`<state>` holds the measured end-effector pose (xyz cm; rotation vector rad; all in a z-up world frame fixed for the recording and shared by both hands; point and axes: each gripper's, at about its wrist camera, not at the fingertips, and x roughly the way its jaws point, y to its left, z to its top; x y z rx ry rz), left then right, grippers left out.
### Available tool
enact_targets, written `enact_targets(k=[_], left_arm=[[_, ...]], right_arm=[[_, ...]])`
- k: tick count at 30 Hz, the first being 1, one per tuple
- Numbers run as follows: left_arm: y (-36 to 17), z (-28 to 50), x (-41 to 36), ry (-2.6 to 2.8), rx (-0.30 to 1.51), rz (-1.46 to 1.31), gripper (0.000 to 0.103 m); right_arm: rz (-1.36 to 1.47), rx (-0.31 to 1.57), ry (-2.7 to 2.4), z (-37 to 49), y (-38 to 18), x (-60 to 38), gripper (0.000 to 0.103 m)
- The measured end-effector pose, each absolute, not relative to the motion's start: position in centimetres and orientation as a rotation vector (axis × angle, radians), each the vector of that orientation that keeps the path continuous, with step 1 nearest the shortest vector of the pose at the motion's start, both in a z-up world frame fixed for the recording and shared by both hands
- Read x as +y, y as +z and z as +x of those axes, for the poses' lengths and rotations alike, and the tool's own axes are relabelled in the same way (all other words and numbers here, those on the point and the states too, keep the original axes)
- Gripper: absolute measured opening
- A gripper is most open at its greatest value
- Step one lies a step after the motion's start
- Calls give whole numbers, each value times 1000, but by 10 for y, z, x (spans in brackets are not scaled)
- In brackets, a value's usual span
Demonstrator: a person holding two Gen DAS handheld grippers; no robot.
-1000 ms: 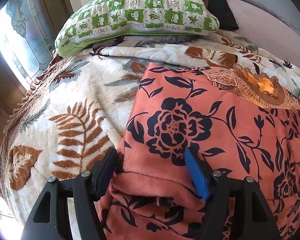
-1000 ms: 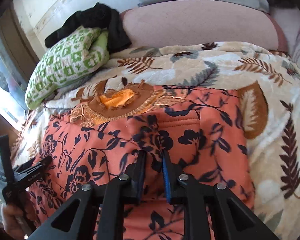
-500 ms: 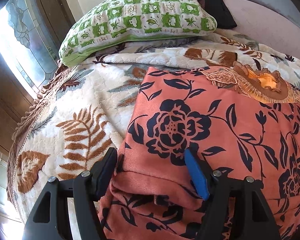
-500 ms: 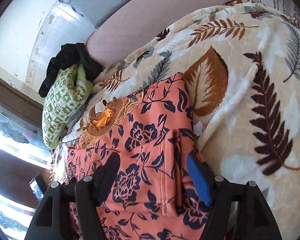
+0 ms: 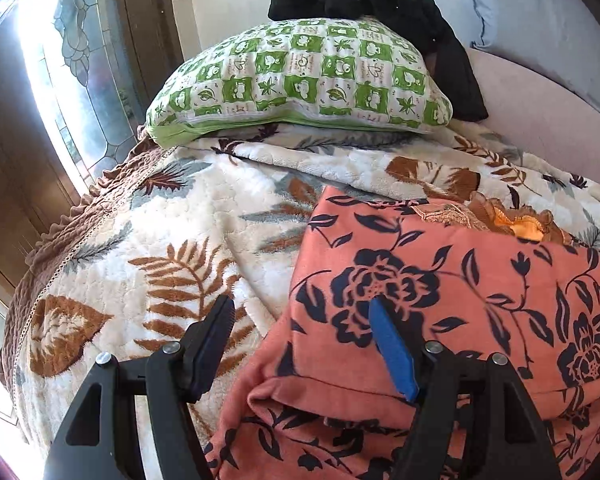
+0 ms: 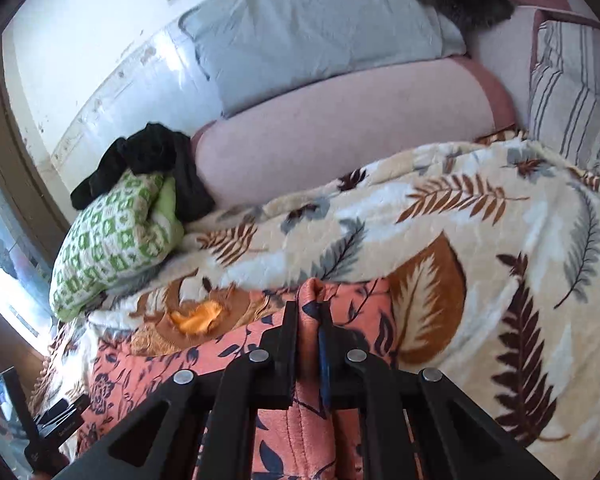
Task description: Fold small clothes
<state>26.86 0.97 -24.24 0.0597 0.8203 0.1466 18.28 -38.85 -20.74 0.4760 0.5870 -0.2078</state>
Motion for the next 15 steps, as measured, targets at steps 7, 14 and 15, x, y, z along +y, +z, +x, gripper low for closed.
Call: enact_targets(k=[7, 14, 15], left_arm=[[-267, 278, -10, 162, 902, 190, 73], [-249, 272, 6, 170, 867, 128, 73], [-247, 271, 7, 169, 854, 128, 73]], right_arm=[[638, 870, -300, 213, -296, -433, 18], [568, 649, -215, 172, -223, -417, 30], [544, 665, -178, 172, -220, -409, 29]])
